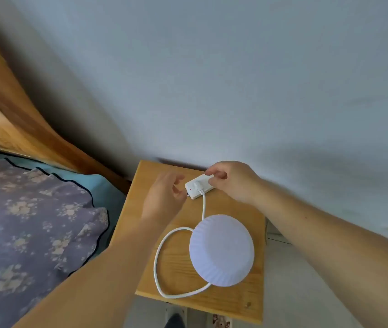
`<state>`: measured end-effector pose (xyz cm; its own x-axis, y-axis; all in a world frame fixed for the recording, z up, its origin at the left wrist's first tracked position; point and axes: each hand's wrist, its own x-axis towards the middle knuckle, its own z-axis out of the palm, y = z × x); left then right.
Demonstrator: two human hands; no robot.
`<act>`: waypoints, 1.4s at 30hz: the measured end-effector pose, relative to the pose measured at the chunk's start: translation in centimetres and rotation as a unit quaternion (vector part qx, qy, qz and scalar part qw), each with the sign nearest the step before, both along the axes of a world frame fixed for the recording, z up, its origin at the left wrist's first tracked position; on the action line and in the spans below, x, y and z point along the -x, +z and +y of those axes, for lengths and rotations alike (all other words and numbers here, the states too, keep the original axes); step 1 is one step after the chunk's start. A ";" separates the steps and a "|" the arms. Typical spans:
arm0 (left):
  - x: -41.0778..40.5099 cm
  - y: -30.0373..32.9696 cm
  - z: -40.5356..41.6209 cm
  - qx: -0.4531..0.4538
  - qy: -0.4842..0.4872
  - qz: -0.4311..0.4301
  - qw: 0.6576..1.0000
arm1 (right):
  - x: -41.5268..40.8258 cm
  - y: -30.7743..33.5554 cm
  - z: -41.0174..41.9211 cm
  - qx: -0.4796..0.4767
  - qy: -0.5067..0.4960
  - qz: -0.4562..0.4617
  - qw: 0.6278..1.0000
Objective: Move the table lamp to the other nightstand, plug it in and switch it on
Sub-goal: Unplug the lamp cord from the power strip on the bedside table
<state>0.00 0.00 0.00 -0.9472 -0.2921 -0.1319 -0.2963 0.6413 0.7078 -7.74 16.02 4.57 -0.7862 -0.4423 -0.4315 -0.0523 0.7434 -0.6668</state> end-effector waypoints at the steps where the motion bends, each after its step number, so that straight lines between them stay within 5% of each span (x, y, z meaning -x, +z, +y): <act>1: 0.4 -0.7 -0.1 0.006 -0.005 -0.021 1.000 | 0.3 -0.7 -0.3 -0.009 0.004 -0.002 1.000; 6: 3.0 -6.5 -0.6 0.006 -0.041 -0.136 0.990 | 2.6 -6.0 -1.8 -0.089 0.021 -0.027 0.995; 12: 5.4 -10.9 -0.5 0.022 -0.061 -0.170 0.983 | 4.2 -10.4 -3.5 -0.150 0.042 -0.018 0.988; 36: 6.0 -16.4 0.8 0.058 -0.010 -0.106 0.993 | 5.2 -14.8 -7.1 -0.345 0.150 0.102 0.921; 42: 6.3 -16.1 0.2 0.070 -0.020 -0.116 0.991 | 5.4 -15.2 -8.3 -0.414 0.196 0.048 0.887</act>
